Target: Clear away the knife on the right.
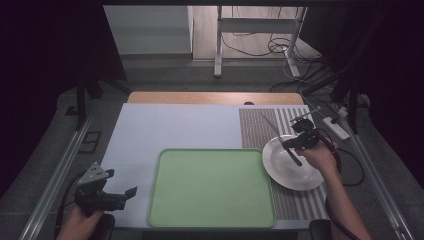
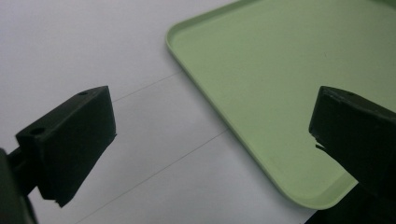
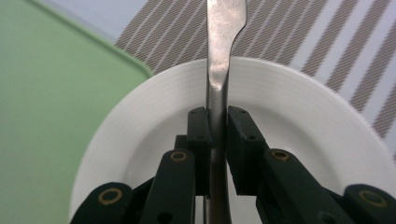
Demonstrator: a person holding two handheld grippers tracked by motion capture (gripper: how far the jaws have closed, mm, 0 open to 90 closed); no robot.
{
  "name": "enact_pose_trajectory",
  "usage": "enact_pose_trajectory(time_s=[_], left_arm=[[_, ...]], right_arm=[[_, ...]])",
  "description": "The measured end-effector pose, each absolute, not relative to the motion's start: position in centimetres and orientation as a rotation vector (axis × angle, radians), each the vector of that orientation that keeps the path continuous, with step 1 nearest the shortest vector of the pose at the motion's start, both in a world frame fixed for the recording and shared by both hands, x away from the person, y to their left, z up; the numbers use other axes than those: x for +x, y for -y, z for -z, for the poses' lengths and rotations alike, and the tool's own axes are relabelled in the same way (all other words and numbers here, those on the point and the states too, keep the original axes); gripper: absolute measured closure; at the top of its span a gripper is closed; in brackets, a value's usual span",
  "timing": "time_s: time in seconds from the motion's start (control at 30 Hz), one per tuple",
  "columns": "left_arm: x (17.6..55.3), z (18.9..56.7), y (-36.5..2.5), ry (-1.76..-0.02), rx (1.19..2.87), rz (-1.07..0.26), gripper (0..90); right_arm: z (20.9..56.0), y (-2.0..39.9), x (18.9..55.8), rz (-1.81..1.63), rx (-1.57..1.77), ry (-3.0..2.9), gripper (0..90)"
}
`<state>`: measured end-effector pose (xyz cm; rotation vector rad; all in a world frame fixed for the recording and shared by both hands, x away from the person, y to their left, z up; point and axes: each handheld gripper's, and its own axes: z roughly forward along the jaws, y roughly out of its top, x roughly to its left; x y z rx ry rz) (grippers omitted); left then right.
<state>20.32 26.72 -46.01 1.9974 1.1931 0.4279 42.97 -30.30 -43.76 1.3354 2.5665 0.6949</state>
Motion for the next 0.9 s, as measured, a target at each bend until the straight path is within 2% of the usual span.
enact_pose_trajectory(time_s=[0.47, 0.9], left_arm=[[20.4, 46.0, -26.7, -1.189, 2.002, -0.427, 0.7], [20.4, 46.0, -26.6, -1.186, 2.007, -0.429, 0.7]], right_arm=[[43.5, 26.4, 39.1, -0.726, 1.224, -2.643, 80.6], [44.9, 22.0, 35.1, -0.711, 1.112, -2.778, 80.6]])
